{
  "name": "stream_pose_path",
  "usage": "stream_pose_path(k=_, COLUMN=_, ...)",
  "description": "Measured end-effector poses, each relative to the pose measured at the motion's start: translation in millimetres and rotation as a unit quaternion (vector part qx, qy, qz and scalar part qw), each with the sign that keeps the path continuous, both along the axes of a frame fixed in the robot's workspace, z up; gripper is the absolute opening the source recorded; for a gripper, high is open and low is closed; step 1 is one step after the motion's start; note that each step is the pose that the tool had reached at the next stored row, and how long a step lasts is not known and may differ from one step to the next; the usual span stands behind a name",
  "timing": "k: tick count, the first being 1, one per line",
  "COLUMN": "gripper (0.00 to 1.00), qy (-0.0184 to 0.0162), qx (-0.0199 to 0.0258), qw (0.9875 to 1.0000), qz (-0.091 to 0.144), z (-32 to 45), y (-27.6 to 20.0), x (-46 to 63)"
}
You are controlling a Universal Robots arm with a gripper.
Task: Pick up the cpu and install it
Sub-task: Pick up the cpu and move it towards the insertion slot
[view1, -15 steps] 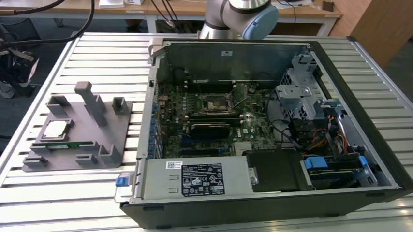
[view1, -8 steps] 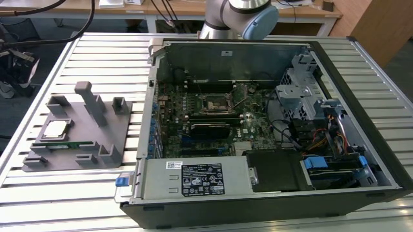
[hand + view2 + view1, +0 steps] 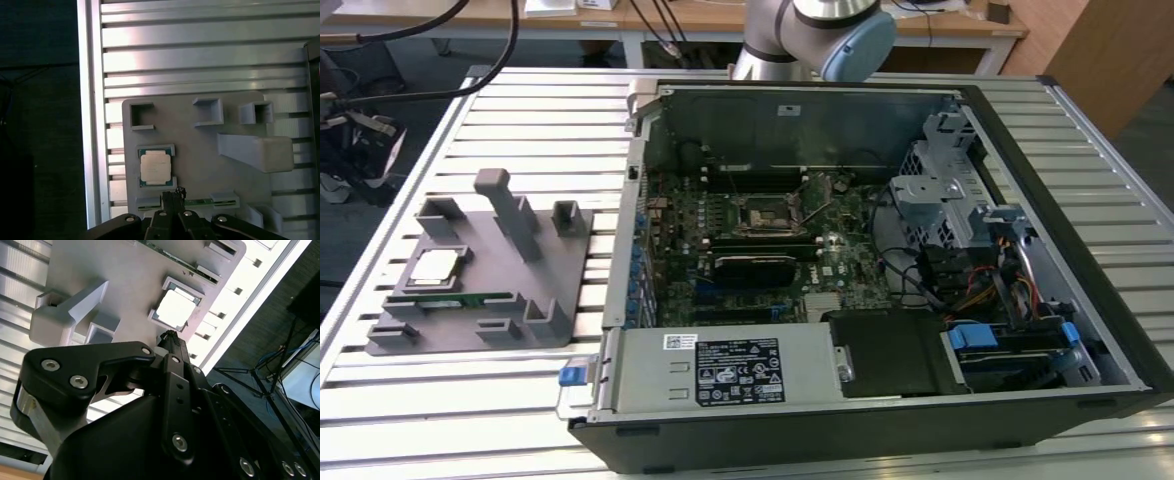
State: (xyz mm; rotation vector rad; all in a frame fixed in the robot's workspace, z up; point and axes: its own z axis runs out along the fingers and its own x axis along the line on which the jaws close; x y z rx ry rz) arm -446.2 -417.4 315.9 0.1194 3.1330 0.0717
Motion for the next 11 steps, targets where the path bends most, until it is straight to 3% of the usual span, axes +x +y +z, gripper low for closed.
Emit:
stream_pose_path(k=5, gripper=0.23, qy=0.001, qx=-0.0013, qw=1.0, qz=0.004, z=-8.5, y=-0.1, x=0.0)
stream_pose_path(k=11, gripper=0.53, qy=0.0016, qx=-0.0013, qw=0.9998, qz=0.018, z=-19.5, y=-0.4, x=-0.5)
